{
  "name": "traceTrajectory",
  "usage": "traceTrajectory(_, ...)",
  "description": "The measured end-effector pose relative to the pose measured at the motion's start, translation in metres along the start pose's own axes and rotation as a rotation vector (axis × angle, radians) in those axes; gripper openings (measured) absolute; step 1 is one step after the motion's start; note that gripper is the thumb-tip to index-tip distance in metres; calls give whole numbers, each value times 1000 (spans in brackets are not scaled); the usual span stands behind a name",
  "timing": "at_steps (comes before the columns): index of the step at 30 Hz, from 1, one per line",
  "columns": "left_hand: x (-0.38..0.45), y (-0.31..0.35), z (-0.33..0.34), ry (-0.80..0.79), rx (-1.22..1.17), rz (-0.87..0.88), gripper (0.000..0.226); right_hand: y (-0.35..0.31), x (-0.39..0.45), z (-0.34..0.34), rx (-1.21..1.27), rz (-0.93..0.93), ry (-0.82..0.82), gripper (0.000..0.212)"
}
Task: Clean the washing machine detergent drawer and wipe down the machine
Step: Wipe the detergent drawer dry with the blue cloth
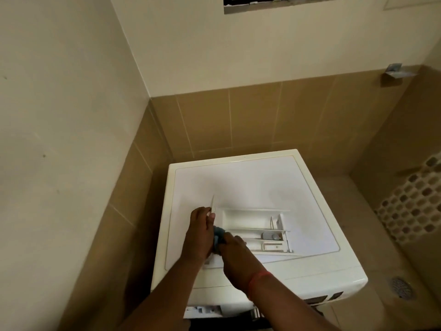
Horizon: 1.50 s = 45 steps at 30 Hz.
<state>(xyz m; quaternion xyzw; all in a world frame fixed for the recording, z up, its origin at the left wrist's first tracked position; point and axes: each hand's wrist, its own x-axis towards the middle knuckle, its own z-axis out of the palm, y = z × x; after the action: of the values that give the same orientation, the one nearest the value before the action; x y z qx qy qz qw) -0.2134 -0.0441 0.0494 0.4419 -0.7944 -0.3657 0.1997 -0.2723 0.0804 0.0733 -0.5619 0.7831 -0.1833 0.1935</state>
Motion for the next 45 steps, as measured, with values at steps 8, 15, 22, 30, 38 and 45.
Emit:
traceTrajectory(8, -4, 7, -3, 59, 425, 84, 61, 69, -47, -17, -272, -26, 187, 44)
traceTrajectory(15, 3, 13, -3, -55, 723, 190, 72, 17, -40, 19, -239, 6, 236, 65)
traceTrajectory(22, 1, 8, -8, -117, 607, 229, 73, 56, -67, 10, -194, 120, 281, 47)
traceTrajectory(30, 6, 1, -6, -150, 632, 313, 64, 14, -45, 33, -215, 188, 400, 44)
traceTrajectory(38, 9, 1, -8, -188, 620, 324, 65, 46, -67, 24, -257, 330, 434, 51)
traceTrajectory(45, 7, 4, -9, -182, 628, 322, 67, 37, -61, 25, -312, 403, 439, 68)
